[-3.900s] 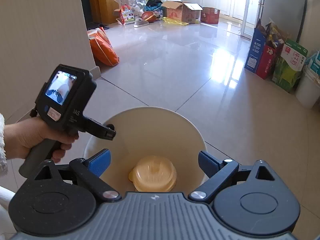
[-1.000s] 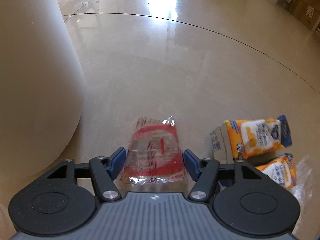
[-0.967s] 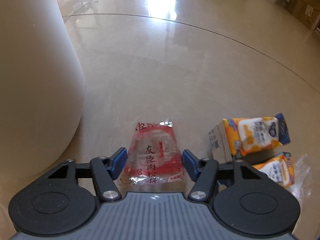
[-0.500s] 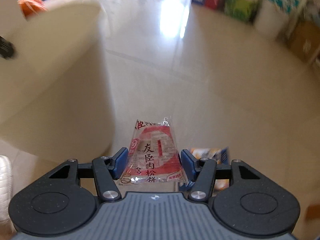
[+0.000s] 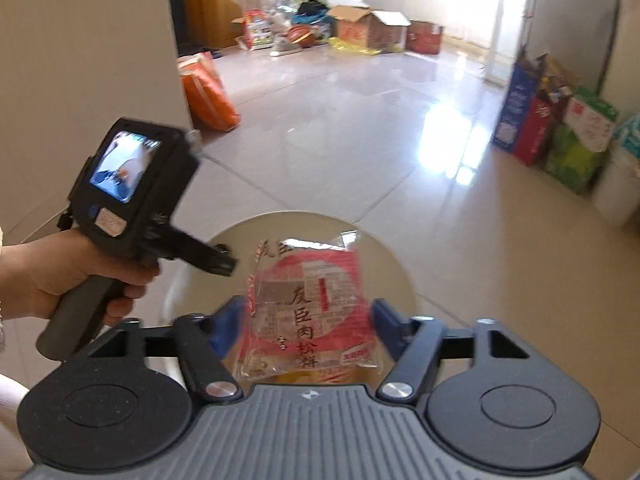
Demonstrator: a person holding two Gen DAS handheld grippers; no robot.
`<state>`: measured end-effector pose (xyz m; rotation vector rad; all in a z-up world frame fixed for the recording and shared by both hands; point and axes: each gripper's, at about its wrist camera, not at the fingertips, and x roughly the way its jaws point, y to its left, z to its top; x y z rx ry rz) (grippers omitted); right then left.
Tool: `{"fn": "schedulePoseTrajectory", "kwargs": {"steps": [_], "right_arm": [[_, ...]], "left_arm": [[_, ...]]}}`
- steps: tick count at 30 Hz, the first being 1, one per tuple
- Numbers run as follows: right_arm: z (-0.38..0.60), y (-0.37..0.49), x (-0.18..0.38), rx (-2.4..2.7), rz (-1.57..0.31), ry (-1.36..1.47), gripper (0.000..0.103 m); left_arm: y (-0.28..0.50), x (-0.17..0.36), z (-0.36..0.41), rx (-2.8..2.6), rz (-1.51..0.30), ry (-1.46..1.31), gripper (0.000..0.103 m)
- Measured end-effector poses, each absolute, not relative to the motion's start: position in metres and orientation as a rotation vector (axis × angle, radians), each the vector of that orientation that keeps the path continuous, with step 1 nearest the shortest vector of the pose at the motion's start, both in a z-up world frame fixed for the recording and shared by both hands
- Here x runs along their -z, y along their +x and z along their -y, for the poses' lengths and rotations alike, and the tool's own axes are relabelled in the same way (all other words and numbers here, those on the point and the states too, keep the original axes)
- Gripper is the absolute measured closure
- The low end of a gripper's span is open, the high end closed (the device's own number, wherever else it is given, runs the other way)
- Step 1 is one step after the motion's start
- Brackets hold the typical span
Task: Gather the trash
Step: 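Carry the snack packet over the bin and release it, then grasp the clear plastic bag with the right gripper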
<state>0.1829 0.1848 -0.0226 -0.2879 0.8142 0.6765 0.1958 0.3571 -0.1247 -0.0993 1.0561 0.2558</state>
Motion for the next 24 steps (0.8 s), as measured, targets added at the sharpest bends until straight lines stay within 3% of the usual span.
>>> {"fn": "schedulePoseTrajectory", "kwargs": {"steps": [8, 14, 24], "right_arm": [[-0.174, 0.182, 0.023, -0.666, -0.809, -0.222, 0.001], [-0.129, 0.18, 0.039, -0.548, -0.825, -0.151, 0.001], [-0.046, 0.147, 0.12, -0.276, -0.871, -0.059, 0.0]], "left_arm": [[0.196, 0.125, -0.353, -0.252, -1.057, -0.078, 0.09], [0.196, 0.125, -0.348, -0.247, -1.055, -0.054, 0.09], [0.196, 0.123, -0.35, -0.248, -1.058, -0.07, 0.09]]}}
